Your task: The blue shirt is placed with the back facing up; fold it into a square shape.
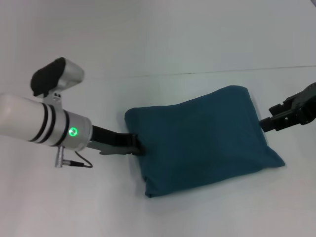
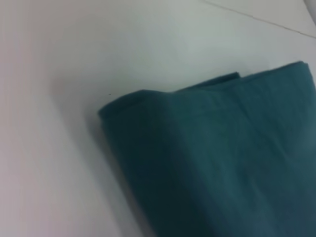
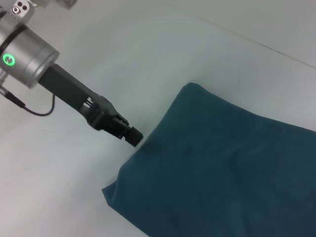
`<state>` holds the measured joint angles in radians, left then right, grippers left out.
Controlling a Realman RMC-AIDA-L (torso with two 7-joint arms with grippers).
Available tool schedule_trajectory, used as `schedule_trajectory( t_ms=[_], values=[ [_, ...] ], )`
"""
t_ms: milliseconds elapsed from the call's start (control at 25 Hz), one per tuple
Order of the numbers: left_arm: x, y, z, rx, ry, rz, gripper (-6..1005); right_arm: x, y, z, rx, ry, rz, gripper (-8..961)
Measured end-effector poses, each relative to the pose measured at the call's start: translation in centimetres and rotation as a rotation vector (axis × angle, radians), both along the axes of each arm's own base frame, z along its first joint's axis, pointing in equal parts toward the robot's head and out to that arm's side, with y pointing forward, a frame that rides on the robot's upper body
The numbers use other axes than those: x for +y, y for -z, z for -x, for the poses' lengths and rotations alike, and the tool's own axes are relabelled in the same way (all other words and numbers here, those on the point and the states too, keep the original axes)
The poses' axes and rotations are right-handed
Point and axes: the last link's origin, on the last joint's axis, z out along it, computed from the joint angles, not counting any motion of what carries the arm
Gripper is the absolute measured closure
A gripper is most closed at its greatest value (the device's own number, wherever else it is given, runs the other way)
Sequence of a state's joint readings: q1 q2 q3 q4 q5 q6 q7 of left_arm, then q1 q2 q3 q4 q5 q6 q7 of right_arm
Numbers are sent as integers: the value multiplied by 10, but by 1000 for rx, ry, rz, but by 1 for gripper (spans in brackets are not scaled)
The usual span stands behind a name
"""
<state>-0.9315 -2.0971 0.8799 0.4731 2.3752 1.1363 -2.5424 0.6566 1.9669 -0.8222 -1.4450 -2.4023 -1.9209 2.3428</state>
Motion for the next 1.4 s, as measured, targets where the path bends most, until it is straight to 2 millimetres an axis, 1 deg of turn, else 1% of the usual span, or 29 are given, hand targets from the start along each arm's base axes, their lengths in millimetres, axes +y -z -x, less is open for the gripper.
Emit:
schedule_trajectory(
  t_ms=[120, 280, 480, 720, 840, 1040, 1280, 1400],
  values=[
    [0, -6, 5, -16, -40, -8, 904, 0, 0, 0, -1, 2, -1, 377],
    [-3, -5, 6, -37, -71, -1, 874, 2, 0, 4, -3, -5, 1, 377],
    [-4, -3, -3, -94, -78, 7, 754, 2, 2, 6, -6, -11, 8, 376],
    [0, 0, 1, -68, -83, -23, 610, 2, 3, 6, -6, -12, 12, 374],
    [0, 1, 3, -56, -83, -27, 369, 1, 3, 5, -6, -9, 13, 373],
    [-1, 2, 6, -46, -91, -27, 166, 1, 4, 5, -4, -4, 14, 371],
    [-4, 8, 5, -45, -93, -5, 86, 2, 4, 6, -4, -6, 13, 369],
    [-4, 9, 3, -51, -91, -1, 87, 2, 6, 5, -13, -1, 14, 368]
  ],
)
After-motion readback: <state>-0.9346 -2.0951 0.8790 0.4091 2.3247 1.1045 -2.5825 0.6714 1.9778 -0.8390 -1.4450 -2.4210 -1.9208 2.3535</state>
